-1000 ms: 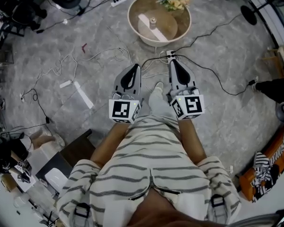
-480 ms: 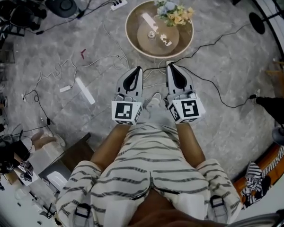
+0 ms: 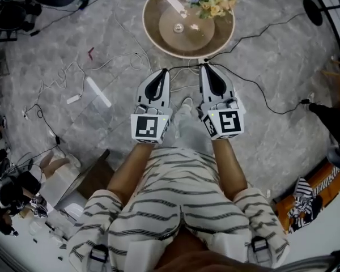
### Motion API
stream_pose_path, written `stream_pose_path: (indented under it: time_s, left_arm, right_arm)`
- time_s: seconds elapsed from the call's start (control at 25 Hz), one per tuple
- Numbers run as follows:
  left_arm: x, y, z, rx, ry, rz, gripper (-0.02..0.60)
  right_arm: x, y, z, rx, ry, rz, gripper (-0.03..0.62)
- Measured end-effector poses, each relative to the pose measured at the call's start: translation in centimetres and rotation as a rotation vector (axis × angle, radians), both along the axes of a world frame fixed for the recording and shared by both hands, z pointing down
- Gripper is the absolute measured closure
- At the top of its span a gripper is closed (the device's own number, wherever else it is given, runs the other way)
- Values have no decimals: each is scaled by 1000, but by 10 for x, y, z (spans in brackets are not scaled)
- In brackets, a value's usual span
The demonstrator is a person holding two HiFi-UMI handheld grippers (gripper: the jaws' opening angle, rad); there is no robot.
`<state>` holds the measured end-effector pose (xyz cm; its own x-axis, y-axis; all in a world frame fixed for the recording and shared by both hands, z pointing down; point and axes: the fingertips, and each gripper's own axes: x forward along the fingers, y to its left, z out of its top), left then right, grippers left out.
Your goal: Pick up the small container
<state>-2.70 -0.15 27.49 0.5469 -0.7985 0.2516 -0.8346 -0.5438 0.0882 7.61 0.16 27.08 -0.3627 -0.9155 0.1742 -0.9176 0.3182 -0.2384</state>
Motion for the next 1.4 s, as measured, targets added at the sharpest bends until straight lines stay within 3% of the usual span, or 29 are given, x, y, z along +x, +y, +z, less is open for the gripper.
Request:
stream_pose_path:
  time_s: [0.44, 0.92, 1.4]
  left_arm:
    - [-22, -81, 93, -81, -3, 54, 581]
    - [-47, -127, 167, -151, 41, 120, 583]
    - [-31, -154, 258, -197, 9, 52, 581]
  right_arm:
    - [-28, -83, 95, -81, 9, 76, 585]
    - [-58, -130, 171, -134, 20, 179, 585]
    - [-36, -170, 303, -219, 64, 158, 585]
